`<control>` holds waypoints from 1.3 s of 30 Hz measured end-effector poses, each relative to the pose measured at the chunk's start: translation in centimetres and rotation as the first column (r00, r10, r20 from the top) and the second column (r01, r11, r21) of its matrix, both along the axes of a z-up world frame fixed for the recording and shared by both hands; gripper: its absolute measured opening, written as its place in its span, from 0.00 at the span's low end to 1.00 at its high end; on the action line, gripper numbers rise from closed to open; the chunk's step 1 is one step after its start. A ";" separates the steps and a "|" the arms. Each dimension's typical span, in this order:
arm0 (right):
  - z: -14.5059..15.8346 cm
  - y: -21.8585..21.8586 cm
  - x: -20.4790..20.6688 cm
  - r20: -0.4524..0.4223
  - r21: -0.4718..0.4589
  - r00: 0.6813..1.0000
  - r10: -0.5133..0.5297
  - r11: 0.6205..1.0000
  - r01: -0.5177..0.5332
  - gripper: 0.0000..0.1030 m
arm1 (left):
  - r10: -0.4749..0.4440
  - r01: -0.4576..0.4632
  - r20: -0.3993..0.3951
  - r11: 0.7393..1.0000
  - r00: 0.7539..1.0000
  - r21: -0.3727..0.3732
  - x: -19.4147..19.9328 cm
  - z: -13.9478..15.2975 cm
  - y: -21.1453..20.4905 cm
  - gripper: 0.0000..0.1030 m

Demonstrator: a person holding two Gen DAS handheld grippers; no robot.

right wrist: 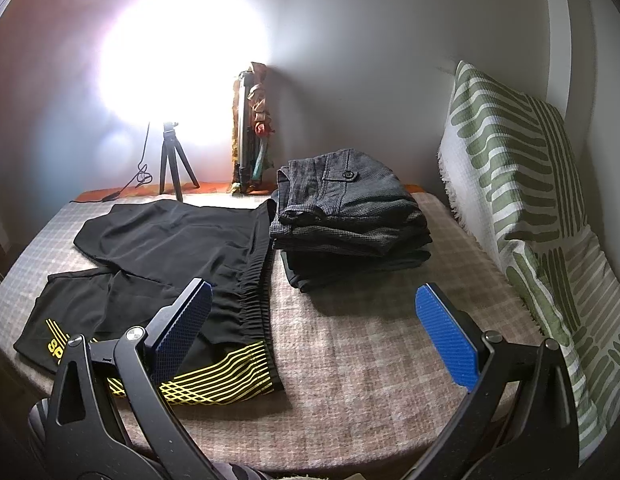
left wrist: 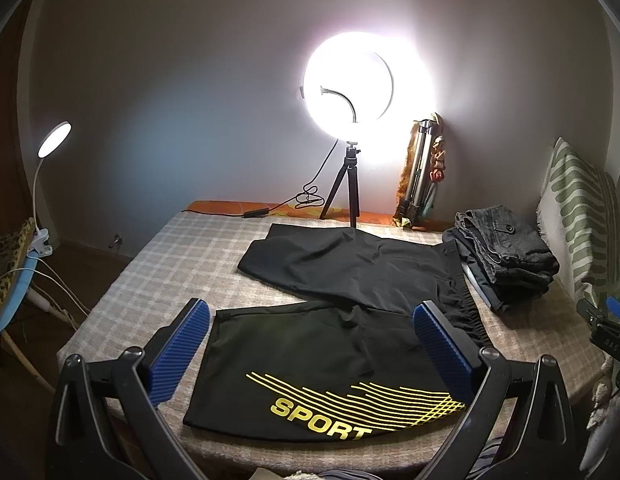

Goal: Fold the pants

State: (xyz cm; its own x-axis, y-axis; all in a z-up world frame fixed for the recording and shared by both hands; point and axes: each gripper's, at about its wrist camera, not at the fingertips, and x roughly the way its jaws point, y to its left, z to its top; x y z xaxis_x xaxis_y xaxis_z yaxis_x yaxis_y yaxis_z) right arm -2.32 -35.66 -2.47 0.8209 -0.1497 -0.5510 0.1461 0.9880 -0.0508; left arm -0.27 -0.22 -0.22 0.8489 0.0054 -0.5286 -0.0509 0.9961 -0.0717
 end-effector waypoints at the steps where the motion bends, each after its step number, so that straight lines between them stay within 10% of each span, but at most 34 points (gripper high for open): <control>1: -0.1 0.0 0.0 -0.001 0.001 1.000 0.001 1.000 -0.001 1.00 | 0.000 0.000 0.000 1.000 1.000 0.000 0.0 0.0 0.0 1.00; 39: -0.7 0.6 -0.2 -0.003 0.001 1.000 0.008 1.000 -0.008 1.00 | -0.004 0.004 -0.008 1.000 1.000 -0.020 0.2 -0.2 0.3 1.00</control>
